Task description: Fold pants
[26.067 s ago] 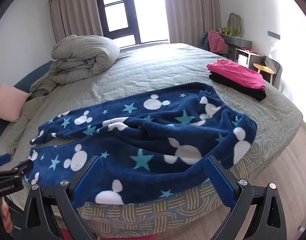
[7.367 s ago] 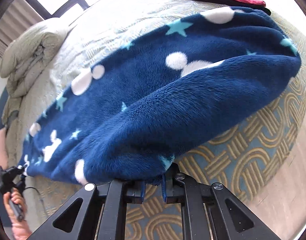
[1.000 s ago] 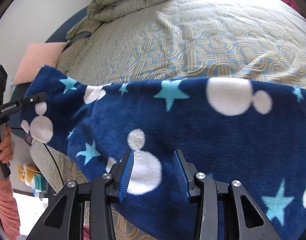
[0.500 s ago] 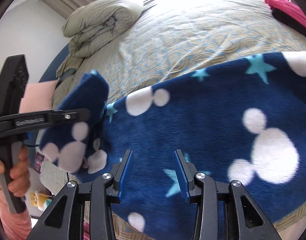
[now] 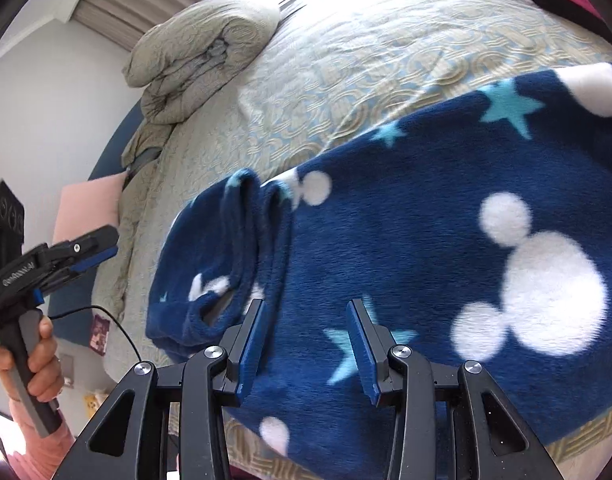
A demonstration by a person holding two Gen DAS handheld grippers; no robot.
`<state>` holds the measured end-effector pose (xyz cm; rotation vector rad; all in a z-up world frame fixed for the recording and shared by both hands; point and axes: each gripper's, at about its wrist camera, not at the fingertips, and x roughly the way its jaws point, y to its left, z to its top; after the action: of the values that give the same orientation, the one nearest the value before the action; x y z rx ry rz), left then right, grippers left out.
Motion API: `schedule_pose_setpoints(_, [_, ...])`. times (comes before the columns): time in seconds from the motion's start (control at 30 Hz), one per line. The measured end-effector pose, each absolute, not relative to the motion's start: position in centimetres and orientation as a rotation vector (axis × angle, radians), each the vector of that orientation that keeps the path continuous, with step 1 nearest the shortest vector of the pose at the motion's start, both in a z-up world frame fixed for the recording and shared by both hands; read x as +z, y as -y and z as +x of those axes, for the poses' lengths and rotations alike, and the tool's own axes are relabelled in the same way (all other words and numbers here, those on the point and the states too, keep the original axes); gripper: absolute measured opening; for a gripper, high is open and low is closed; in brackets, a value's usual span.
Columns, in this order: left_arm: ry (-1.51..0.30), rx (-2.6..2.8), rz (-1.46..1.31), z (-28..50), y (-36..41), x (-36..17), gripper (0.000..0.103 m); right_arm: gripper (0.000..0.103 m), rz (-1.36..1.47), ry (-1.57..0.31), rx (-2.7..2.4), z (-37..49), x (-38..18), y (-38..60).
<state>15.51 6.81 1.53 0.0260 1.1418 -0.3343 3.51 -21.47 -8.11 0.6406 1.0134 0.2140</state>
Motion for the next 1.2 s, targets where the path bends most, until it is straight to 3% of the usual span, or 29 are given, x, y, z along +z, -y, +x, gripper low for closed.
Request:
schedule_pose_setpoints(0.07, [-1.154, -0.266, 0.006, 15.0, -10.2, 0.3, 0.060, 0.042, 0.624, -1.033, 0.248, 4.1, -8.2, 20.3])
schedule_pose_setpoints(0.17, [-1.182, -0.207, -0.009, 14.1, -13.8, -1.7, 0.060, 0.058, 0.637, -1.073, 0.300, 4.9, -8.6, 18.6])
schedule_pose_setpoints(0.23, [-1.202, -0.218, -0.011, 13.2, -15.3, -3.2, 0.060, 0.060, 0.665, -1.094, 0.315, 5.4, -9.0, 17.7])
schedule_pose_setpoints(0.33, [-1.207, -0.256, 0.015, 12.4, -15.7, -4.6, 0.060, 0.061, 0.674, -1.124, 0.307, 6.5, -9.3, 16.9])
schedule_pose_setpoints(0.5, [-1.184, -0.368, 0.087, 11.6, -14.0, -5.9, 0.062, 0.074, 0.730, -1.157, 0.286, 8.0, -9.8, 16.7])
schedule_pose_setpoints(0.6, [-1.173, -0.430, 0.108, 10.9, -13.2, -6.3, 0.070, 0.075, 0.759, -1.182, 0.270, 8.6, -10.2, 16.7])
schedule_pose_setpoints(1.2, [-1.198, -0.484, 0.162, 11.1, -11.7, -8.5, 0.071, 0.080, 0.741, -1.203, 0.326, 12.2, -9.0, 14.1])
